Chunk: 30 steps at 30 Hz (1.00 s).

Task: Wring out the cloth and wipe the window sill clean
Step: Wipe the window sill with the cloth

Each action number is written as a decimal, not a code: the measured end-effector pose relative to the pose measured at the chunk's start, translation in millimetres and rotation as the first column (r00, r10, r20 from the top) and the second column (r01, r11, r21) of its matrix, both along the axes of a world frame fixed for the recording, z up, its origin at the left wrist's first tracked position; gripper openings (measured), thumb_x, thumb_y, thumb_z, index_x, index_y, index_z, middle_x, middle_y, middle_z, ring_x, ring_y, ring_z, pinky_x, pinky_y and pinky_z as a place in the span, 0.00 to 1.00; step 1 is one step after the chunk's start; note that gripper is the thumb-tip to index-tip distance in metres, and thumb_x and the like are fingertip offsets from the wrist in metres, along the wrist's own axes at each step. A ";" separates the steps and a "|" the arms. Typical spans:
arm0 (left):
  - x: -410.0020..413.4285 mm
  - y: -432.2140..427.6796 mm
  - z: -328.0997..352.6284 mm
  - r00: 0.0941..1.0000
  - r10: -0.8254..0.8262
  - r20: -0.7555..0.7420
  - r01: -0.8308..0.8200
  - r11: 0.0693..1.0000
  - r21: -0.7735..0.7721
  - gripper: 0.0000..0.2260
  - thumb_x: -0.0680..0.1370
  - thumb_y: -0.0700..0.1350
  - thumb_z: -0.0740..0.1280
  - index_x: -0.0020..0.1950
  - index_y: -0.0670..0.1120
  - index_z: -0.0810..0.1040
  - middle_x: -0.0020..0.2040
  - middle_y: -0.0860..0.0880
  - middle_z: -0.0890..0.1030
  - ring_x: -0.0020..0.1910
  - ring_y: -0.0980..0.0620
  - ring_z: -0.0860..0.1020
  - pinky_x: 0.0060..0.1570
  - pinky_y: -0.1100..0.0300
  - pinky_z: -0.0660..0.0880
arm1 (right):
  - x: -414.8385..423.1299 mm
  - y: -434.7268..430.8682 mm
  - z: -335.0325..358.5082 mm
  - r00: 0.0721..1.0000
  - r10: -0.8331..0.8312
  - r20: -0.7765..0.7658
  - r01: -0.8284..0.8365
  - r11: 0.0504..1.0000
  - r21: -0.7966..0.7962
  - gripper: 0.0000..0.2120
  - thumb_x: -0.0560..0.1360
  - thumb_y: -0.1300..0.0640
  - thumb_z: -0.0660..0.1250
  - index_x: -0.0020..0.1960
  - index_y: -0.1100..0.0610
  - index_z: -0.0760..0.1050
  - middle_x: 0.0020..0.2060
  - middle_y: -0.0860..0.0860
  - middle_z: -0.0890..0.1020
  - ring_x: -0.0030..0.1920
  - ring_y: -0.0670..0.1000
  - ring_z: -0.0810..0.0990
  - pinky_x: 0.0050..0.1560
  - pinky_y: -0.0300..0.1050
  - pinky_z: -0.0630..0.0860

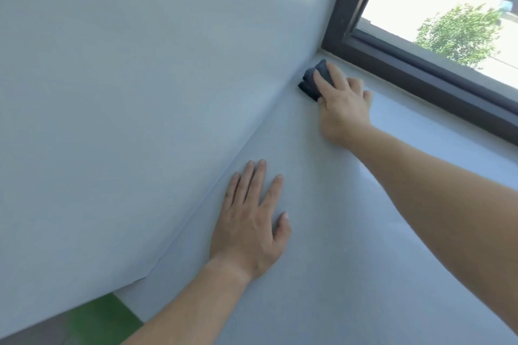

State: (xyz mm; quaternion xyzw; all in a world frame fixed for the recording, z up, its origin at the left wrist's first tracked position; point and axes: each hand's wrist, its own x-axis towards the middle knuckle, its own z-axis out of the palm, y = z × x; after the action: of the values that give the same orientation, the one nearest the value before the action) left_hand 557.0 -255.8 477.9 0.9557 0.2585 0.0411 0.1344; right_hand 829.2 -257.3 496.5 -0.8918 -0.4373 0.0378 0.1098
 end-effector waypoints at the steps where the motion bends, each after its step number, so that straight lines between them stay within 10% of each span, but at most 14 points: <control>1: 0.3 -0.6 0.4 1.000 0.003 0.008 -0.003 1.000 -0.005 0.29 0.76 0.55 0.59 0.76 0.45 0.67 0.79 0.40 0.59 0.79 0.44 0.54 0.75 0.43 0.57 | -19.6 -4.9 -2.5 0.998 0.061 0.015 -0.061 0.998 0.011 0.26 0.78 0.58 0.55 0.74 0.42 0.60 0.78 0.44 0.55 0.64 0.59 0.63 0.57 0.53 0.59; 6: -1.6 -1.3 0.9 0.999 0.017 0.035 -0.017 1.000 0.000 0.31 0.75 0.54 0.60 0.74 0.39 0.67 0.78 0.40 0.62 0.79 0.43 0.56 0.75 0.43 0.57 | -62.2 -61.9 -6.3 0.837 0.544 0.057 -0.543 0.839 -0.024 0.26 0.78 0.55 0.57 0.74 0.41 0.63 0.77 0.45 0.60 0.63 0.57 0.67 0.57 0.53 0.63; 12: -1.0 -0.1 -1.7 0.998 0.017 0.065 -0.017 1.000 0.002 0.31 0.75 0.54 0.60 0.73 0.37 0.67 0.78 0.39 0.62 0.78 0.42 0.57 0.75 0.43 0.57 | 0.1 -49.3 1.9 0.996 -0.087 0.026 0.087 0.996 -0.014 0.24 0.79 0.59 0.55 0.71 0.41 0.59 0.77 0.43 0.54 0.65 0.60 0.62 0.58 0.55 0.59; 18: -3.1 -2.9 -0.8 0.989 0.074 0.132 -0.066 0.996 -0.065 0.25 0.74 0.51 0.60 0.65 0.37 0.70 0.75 0.37 0.65 0.77 0.39 0.60 0.74 0.43 0.58 | -72.0 -103.8 -6.4 0.900 0.434 0.053 -0.430 0.901 -0.060 0.29 0.79 0.60 0.60 0.76 0.41 0.60 0.78 0.42 0.55 0.65 0.57 0.64 0.58 0.51 0.59; 24: -2.8 -3.0 -4.4 0.994 0.050 0.095 -0.048 0.999 -0.020 0.24 0.75 0.52 0.59 0.66 0.39 0.70 0.74 0.37 0.66 0.77 0.40 0.59 0.76 0.45 0.54 | -24.1 -86.0 2.6 0.988 -0.156 0.019 0.156 0.987 -0.028 0.24 0.78 0.61 0.54 0.71 0.42 0.60 0.77 0.42 0.54 0.66 0.58 0.60 0.56 0.52 0.55; 30: -2.6 -4.2 -3.6 0.994 0.051 0.099 -0.048 0.998 -0.031 0.24 0.75 0.53 0.57 0.66 0.39 0.70 0.75 0.38 0.65 0.77 0.40 0.59 0.77 0.45 0.52 | -107.0 -125.3 -5.3 0.966 0.258 -0.002 -0.258 0.966 -0.006 0.25 0.79 0.57 0.54 0.74 0.40 0.63 0.77 0.41 0.57 0.66 0.55 0.62 0.57 0.48 0.55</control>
State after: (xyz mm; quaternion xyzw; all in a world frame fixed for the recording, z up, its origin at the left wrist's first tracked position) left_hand 554.4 -260.1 474.4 0.9437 0.2756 0.0885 0.1598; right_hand 722.3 -382.6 491.2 -0.8275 -0.5496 0.0536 0.1014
